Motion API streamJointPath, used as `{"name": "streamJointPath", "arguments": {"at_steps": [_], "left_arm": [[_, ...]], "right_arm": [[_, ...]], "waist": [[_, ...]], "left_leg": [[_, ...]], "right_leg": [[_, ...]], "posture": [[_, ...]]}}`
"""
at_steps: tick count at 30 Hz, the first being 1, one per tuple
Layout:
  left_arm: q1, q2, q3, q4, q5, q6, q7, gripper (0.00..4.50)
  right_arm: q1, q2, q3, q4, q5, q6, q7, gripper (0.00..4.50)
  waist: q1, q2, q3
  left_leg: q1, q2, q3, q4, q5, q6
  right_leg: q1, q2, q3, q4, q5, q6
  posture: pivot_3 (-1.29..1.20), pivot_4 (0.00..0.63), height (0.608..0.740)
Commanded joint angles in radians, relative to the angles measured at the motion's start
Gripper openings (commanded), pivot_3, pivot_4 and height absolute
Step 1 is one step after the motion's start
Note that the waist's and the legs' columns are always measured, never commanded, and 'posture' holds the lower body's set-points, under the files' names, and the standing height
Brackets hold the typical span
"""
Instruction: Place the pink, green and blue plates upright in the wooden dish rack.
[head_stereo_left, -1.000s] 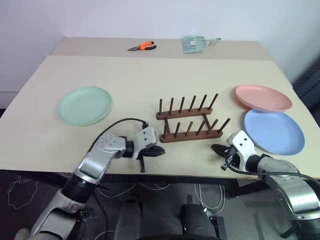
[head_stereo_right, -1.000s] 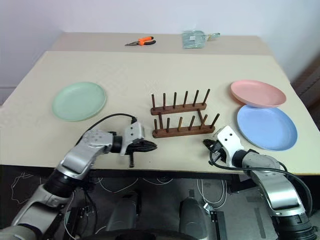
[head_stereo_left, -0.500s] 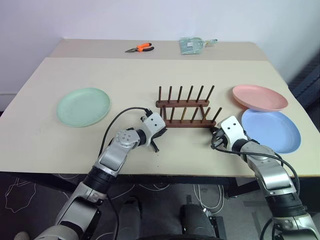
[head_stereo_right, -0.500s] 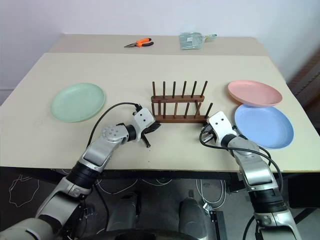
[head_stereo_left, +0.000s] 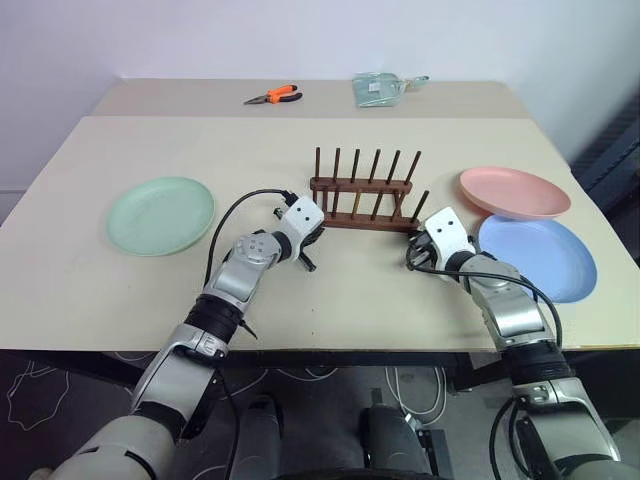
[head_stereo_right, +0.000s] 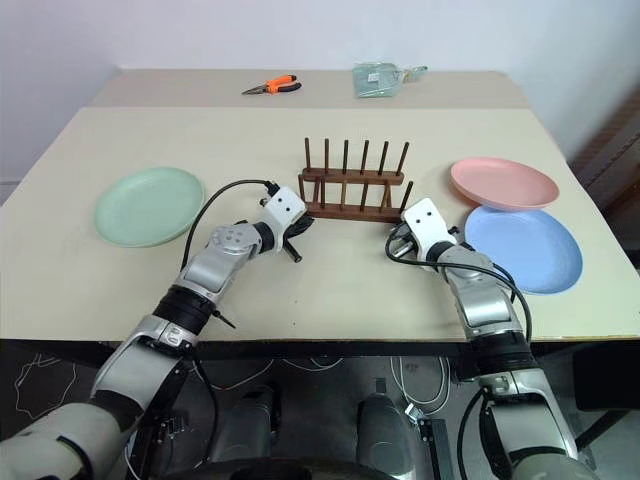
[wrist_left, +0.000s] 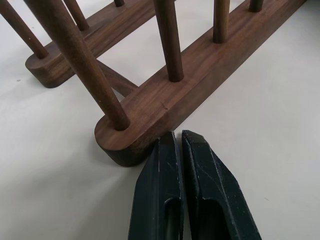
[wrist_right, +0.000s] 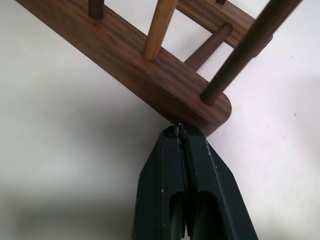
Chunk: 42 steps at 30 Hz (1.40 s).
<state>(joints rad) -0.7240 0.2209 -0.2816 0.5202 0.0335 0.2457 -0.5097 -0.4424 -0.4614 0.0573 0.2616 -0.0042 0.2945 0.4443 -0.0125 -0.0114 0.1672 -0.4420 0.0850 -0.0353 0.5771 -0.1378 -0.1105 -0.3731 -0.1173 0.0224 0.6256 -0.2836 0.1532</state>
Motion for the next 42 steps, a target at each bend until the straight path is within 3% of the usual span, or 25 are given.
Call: {"name": "streamJointPath", "arguments": {"at_steps": [1,2,5,8,12,17,26,29,35,36,41,42], "left_arm": [[0.009,-0.003,0.002,0.03,0.026,0.006,0.002,0.17],[0.013,-0.003,0.003,0.028,0.028,0.004,0.002,0.17],[0.032,0.005,0.005,0.0,0.029,0.01,-0.004,0.1],[0.069,0.019,0.015,-0.093,0.003,0.03,-0.043,0.1],[0.187,0.055,0.047,-0.432,-0.148,0.047,-0.197,0.1],[0.23,0.075,0.043,-0.58,-0.204,0.119,-0.256,0.1],[0.217,0.049,0.037,-0.645,-0.274,0.152,-0.309,0.1],[0.219,0.054,0.037,-0.679,-0.291,0.161,-0.319,0.1],[0.243,0.076,0.047,-0.712,-0.294,0.173,-0.304,0.1],[0.247,0.078,0.049,-0.715,-0.296,0.174,-0.301,0.1],[0.28,0.099,0.058,-0.739,-0.288,0.17,-0.276,0.1],[0.283,0.101,0.069,-0.737,-0.289,0.173,-0.265,0.1]], "right_arm": [[-0.022,0.006,-0.008,0.015,-0.01,-0.035,-0.01,0.0],[-0.023,0.007,-0.015,0.016,-0.001,-0.033,-0.003,0.0],[-0.003,-0.013,-0.043,-0.027,0.018,-0.019,0.017,0.87],[0.043,-0.07,-0.061,-0.133,0.009,-0.013,0.046,2.24],[0.113,-0.276,-0.123,-0.351,-0.038,-0.018,0.117,4.24],[0.107,-0.483,-0.124,-0.295,-0.154,-0.087,0.135,4.24],[-0.087,-0.522,0.011,0.167,-0.304,-0.301,0.094,4.24],[-0.18,-0.497,0.068,0.365,-0.354,-0.402,0.05,3.36],[-0.269,-0.479,0.118,0.547,-0.393,-0.521,0.018,0.28],[-0.274,-0.48,0.121,0.553,-0.397,-0.531,0.016,0.04],[-0.263,-0.489,0.021,0.424,-0.301,-0.597,-0.005,0.04],[-0.251,-0.456,-0.046,0.332,-0.183,-0.554,0.044,0.04]], "waist": [[0.001,0.0,0.0],[0.001,0.0,0.0],[0.001,0.0,0.0],[0.001,0.0,0.0],[0.003,0.006,0.004],[0.011,0.006,0.005],[-0.001,0.006,0.005],[-0.001,0.006,0.005],[-0.001,0.006,0.006],[-0.001,0.007,0.006],[-0.003,0.008,0.007],[-0.002,0.008,0.007]], "left_leg": [[0.0,0.0,0.0,0.0,0.0,0.0],[0.0,0.0,0.0,0.0,0.0,0.0],[0.0,0.0,0.0,0.0,0.0,0.0],[0.0,0.0,0.0,-0.001,0.0,0.0],[-0.004,0.0,0.001,-0.003,0.0,-0.001],[-0.006,0.0,0.001,-0.001,0.0,-0.001],[-0.004,0.0,0.001,-0.002,-0.001,0.001],[-0.004,-0.001,0.002,-0.003,-0.001,0.001],[-0.004,-0.001,0.002,-0.003,-0.001,0.001],[-0.004,-0.001,0.002,-0.003,-0.001,0.001],[-0.004,-0.001,0.002,-0.002,-0.001,0.001],[-0.004,-0.001,0.002,-0.002,-0.001,0.001]], "right_leg": [[0.0,0.0,0.0,0.0,0.0,0.0],[0.0,0.0,0.0,0.0,0.0,0.0],[0.0,0.0,0.0,0.0,0.0,0.0],[0.0,0.0,0.0,0.0,0.0,0.0],[-0.004,0.0,0.0,-0.001,-0.001,0.002],[-0.007,0.0,0.0,0.002,-0.001,0.001],[-0.001,-0.001,0.001,-0.009,0.0,0.0],[-0.001,0.0,0.001,-0.009,-0.001,0.001],[-0.001,-0.001,0.001,-0.009,-0.001,0.001],[-0.001,-0.001,0.001,-0.009,-0.001,0.001],[0.0,-0.001,0.001,-0.009,-0.001,0.001],[-0.001,-0.001,0.001,-0.008,-0.001,0.001]], "posture": [[0.0,0.15,0.74],[0.0,0.15,0.74],[0.0,0.15,0.74],[0.0,0.15,0.74],[0.0,0.15,0.74],[0.0,0.15,0.74],[0.0,0.15,0.74],[0.0,0.15,0.74],[0.0,0.15,0.74],[0.0,0.15,0.74],[0.0,0.15,0.74],[0.0,0.15,0.74]]}}
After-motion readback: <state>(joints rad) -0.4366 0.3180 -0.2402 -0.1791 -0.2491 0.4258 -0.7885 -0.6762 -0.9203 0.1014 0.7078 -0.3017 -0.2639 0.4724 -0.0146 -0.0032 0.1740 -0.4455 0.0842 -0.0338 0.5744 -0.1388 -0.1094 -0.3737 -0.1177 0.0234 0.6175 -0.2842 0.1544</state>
